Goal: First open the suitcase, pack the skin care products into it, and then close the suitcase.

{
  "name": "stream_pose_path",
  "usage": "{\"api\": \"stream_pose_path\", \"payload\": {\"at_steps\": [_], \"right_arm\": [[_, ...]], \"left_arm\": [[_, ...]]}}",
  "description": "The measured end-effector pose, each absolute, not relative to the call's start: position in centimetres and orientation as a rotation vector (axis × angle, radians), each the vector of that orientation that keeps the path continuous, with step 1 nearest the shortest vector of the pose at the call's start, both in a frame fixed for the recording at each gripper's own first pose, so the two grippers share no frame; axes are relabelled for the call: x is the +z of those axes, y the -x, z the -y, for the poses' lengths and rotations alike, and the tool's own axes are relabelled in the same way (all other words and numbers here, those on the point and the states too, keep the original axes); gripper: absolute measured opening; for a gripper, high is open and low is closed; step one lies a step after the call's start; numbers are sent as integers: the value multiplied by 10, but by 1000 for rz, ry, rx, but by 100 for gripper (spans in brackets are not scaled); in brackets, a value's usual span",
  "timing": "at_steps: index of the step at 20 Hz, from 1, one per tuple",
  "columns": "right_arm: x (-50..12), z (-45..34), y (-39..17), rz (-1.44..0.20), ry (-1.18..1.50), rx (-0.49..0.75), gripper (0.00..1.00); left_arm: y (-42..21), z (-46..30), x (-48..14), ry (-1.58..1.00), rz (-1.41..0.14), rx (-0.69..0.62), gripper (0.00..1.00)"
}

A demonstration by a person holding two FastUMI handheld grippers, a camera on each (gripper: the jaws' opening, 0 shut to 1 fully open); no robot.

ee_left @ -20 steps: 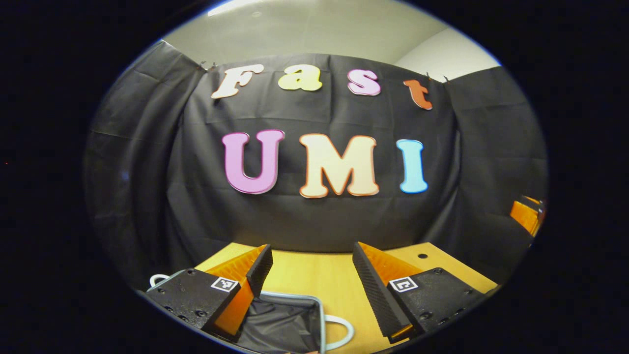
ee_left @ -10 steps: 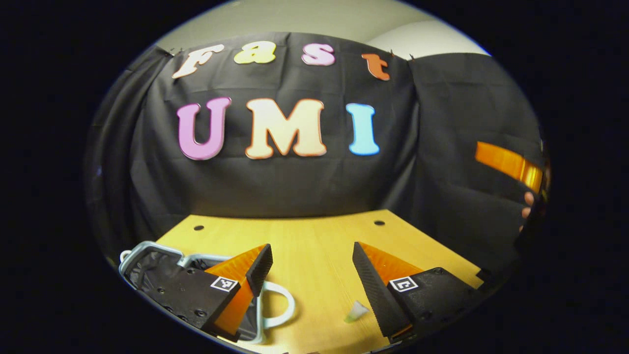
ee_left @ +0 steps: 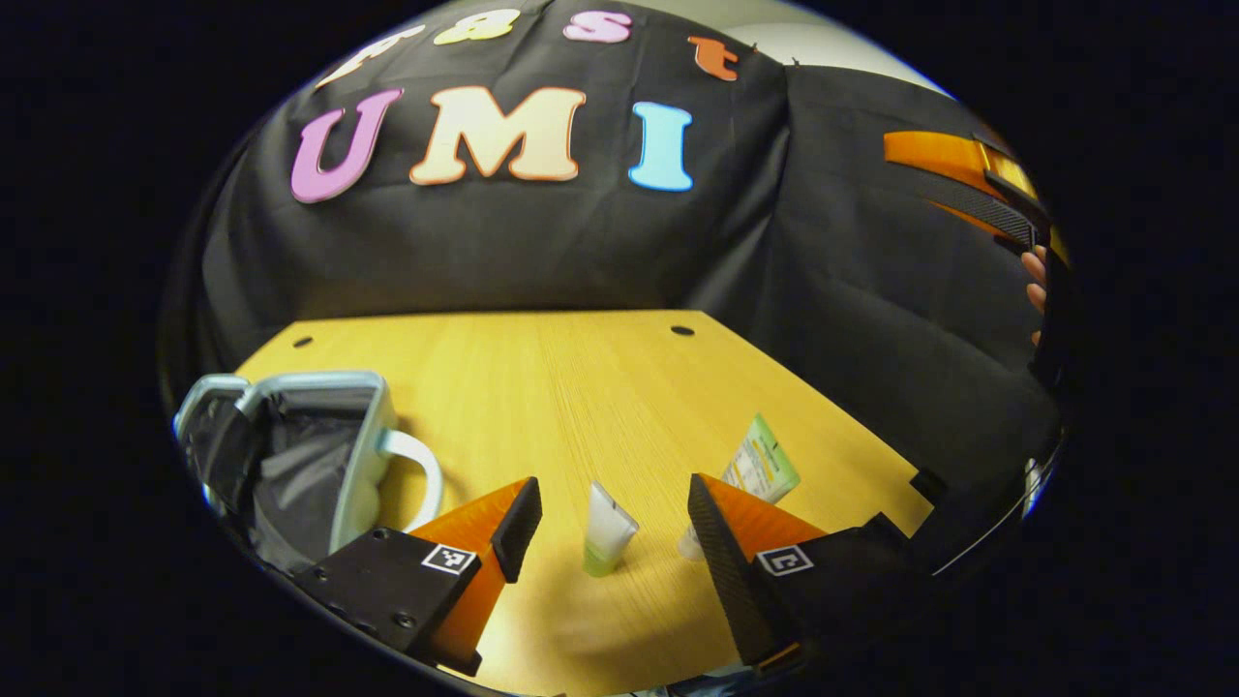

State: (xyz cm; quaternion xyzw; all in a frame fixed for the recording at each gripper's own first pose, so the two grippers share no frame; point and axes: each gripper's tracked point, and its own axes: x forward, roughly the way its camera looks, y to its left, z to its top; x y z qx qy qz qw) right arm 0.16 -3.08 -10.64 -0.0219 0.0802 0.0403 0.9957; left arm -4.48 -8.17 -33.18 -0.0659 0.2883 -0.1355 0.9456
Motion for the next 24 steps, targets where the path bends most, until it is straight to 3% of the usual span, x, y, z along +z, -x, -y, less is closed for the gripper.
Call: {"api": "stream_pose_path", "payload": {"at_steps": [4,8,9,15,24], "right_arm": [[-122,24,2,-190,41,103,99],[-163,0,21,-264,7,191,100],[-177,-5,28,-286,20,211,100],[-260,-41,61,-384,126,331,99],[-389,-74,94,-643,167,438,99]], "left_arm": [[48,87,-362,188,-652,-284,72],[44,82,-375,187,-702,-263,19],[45,79,-368,195,-705,-260,15],[42,50,-308,191,-662,-210,14],[74,-42,-244,164,-609,17,14]]}}
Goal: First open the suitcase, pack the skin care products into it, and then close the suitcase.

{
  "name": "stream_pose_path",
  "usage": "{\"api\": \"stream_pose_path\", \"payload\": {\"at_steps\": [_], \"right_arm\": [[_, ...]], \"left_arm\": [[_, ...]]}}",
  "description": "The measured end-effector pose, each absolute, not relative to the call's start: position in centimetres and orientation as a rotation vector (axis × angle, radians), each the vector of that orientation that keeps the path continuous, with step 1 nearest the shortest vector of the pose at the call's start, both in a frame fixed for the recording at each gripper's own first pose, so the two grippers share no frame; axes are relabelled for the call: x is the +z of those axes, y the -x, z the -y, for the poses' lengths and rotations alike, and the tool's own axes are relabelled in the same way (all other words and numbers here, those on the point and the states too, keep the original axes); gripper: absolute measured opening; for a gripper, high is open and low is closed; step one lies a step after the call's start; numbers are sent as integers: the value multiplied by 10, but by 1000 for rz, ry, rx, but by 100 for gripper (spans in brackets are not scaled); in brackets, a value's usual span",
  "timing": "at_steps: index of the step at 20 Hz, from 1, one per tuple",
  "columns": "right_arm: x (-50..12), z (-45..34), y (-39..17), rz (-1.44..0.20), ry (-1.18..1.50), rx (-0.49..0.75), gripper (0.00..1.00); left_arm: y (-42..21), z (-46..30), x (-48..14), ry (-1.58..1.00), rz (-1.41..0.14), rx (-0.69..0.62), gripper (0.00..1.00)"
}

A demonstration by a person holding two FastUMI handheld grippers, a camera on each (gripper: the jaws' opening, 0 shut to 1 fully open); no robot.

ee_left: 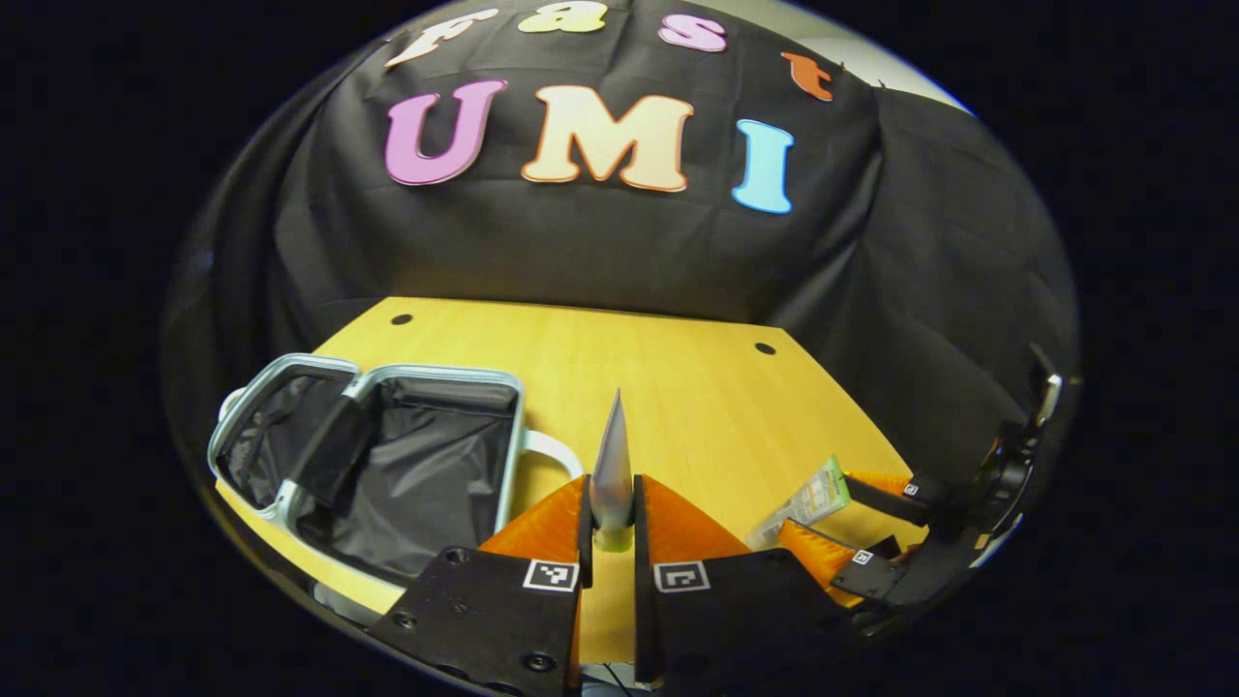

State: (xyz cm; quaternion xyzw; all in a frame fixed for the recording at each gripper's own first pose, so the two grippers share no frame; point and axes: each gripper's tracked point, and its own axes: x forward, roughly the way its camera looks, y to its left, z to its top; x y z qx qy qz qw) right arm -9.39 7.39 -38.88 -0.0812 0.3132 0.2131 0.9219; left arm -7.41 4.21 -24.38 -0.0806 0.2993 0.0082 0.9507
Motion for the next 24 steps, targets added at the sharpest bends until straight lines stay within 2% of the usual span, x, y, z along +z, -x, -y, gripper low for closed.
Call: {"api": "stream_pose_path", "payload": {"at_steps": [1,3,4,7,11,16,24], "right_arm": [[-398,-71,93,-670,172,421,98],[-402,-73,93,-703,132,419,53],[-401,-73,92,-713,132,407,40],[-401,-72,88,-739,136,402,27],[-380,-79,81,-725,131,415,24],[-335,-116,76,-691,84,405,24],[-310,-223,88,-698,46,488,24]], "left_arm": [[79,-51,-240,165,-608,44,14],[91,-67,-237,168,-612,86,14],[99,-71,-238,171,-624,99,14],[114,-87,-237,177,-635,134,14],[110,-115,-243,141,-666,167,14],[114,-165,-278,86,-816,185,14],[114,-208,-340,115,-1011,104,14]]}}
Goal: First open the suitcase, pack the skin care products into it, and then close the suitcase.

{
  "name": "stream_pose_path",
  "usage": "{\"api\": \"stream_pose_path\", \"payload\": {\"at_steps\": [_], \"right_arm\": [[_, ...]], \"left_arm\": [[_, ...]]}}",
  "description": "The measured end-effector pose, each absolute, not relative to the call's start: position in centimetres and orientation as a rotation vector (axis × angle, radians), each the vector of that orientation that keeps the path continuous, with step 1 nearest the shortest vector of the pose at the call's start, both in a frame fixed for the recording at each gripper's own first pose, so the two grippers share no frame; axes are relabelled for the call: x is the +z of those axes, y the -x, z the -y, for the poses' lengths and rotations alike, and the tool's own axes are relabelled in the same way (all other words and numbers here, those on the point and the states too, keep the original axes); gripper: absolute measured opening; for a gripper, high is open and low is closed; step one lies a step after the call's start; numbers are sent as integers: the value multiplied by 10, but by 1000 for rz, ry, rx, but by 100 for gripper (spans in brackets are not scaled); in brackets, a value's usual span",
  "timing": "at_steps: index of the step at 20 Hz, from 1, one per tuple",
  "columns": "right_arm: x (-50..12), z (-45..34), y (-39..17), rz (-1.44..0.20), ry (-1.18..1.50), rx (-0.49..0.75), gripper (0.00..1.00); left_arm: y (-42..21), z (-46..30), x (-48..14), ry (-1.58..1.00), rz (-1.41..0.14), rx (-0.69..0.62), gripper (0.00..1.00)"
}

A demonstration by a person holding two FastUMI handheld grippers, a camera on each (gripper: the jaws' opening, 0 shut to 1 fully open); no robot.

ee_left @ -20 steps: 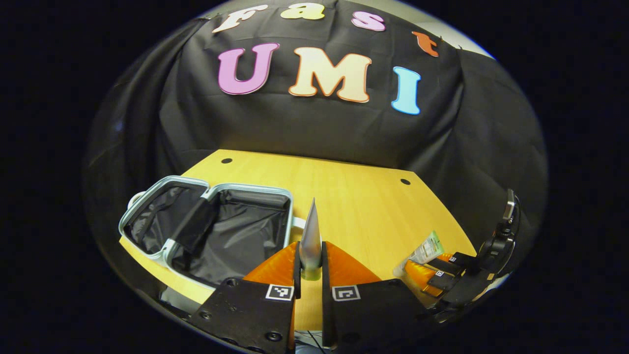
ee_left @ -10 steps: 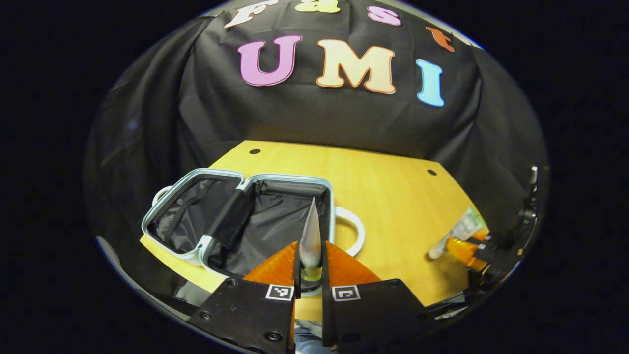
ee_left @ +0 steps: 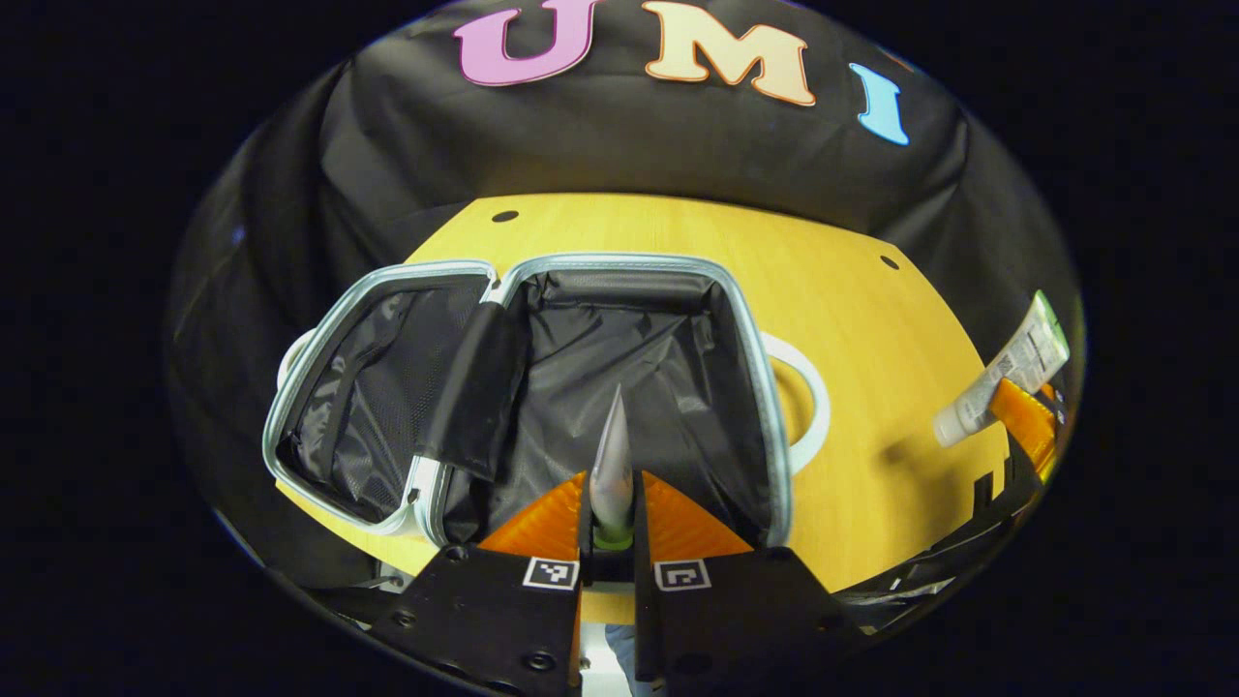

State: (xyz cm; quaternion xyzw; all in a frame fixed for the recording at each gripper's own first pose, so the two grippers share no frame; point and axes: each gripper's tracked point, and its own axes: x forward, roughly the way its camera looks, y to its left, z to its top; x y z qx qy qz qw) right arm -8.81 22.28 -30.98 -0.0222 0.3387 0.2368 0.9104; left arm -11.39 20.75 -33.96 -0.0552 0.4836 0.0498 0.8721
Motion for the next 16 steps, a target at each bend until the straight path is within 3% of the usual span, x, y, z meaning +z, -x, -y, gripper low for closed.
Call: {"api": "stream_pose_path", "payload": {"at_steps": [6,10,11,12,14,15,16], "right_arm": [[-325,-310,106,-776,22,562,24],[-346,-354,118,-843,-1,540,24],[-348,-362,117,-844,-6,530,21],[-353,-372,115,-846,-15,525,24],[-370,-385,125,-920,-29,512,20],[-379,-391,130,-958,-45,507,24],[-390,-396,136,-1002,-56,500,24]], "left_arm": [[106,-218,-368,183,-1029,22,15],[98,-226,-369,196,-1013,-51,18],[95,-227,-364,207,-997,-77,26],[96,-225,-358,225,-997,-100,40],[91,-232,-342,243,-956,-124,68],[88,-238,-333,247,-935,-128,82],[85,-245,-325,253,-914,-124,82]]}}
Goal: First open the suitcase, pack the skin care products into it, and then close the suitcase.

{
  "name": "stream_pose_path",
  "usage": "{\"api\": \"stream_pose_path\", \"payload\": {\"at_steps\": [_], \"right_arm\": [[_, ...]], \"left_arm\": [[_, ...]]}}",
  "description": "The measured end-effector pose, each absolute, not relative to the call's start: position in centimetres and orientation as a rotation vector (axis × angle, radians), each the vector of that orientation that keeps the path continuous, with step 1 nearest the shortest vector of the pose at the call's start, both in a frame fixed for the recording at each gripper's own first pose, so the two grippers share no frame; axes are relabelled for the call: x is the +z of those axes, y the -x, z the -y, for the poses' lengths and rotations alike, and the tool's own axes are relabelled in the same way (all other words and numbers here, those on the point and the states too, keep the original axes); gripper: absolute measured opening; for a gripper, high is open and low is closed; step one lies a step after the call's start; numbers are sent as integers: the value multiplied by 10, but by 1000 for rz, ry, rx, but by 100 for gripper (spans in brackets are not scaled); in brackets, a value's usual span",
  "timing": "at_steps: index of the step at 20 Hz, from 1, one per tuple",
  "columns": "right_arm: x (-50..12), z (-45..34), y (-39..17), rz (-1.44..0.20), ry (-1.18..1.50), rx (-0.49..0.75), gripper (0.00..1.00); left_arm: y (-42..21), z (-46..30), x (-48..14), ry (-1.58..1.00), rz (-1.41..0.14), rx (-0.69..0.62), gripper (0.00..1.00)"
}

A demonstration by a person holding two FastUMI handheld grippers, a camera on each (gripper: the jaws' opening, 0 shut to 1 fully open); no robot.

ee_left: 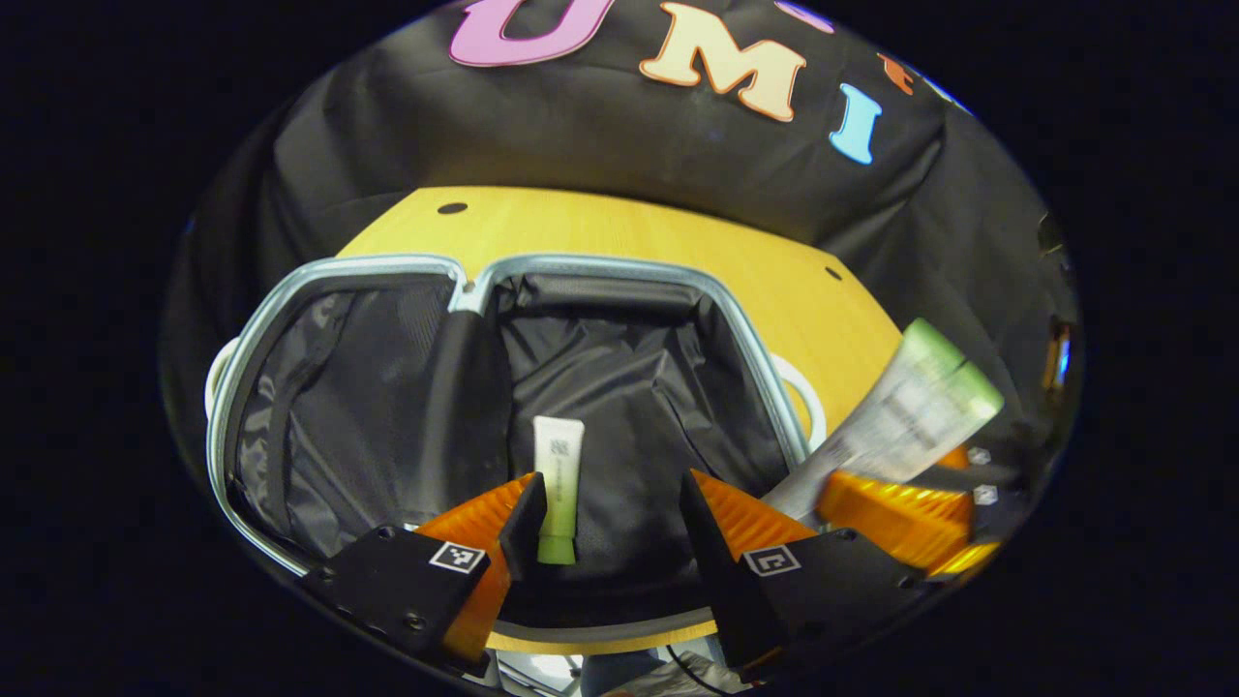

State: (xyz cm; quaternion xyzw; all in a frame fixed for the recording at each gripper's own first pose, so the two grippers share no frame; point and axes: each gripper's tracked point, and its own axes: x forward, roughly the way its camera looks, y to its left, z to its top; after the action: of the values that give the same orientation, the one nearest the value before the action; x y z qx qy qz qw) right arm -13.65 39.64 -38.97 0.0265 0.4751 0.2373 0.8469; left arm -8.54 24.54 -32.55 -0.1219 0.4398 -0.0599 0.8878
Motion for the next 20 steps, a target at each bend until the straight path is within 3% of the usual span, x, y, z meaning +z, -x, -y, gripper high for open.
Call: {"api": "stream_pose_path", "payload": {"at_steps": [3,6,8,11,13,20], "right_arm": [[-414,-407,147,-1102,-52,479,24],[-418,-413,141,-1109,-47,452,22],[-418,-417,129,-1065,-34,440,29],[-400,-425,114,-990,-41,456,62],[-387,-422,104,-937,-39,448,97],[-346,-393,80,-801,29,404,98]], "left_arm": [[79,-278,-303,275,-857,-98,79],[78,-331,-294,260,-818,-11,83],[84,-370,-292,248,-812,60,84],[94,-426,-288,262,-795,167,89],[100,-469,-287,257,-784,238,95],[110,-597,-309,235,-815,441,96]]}}
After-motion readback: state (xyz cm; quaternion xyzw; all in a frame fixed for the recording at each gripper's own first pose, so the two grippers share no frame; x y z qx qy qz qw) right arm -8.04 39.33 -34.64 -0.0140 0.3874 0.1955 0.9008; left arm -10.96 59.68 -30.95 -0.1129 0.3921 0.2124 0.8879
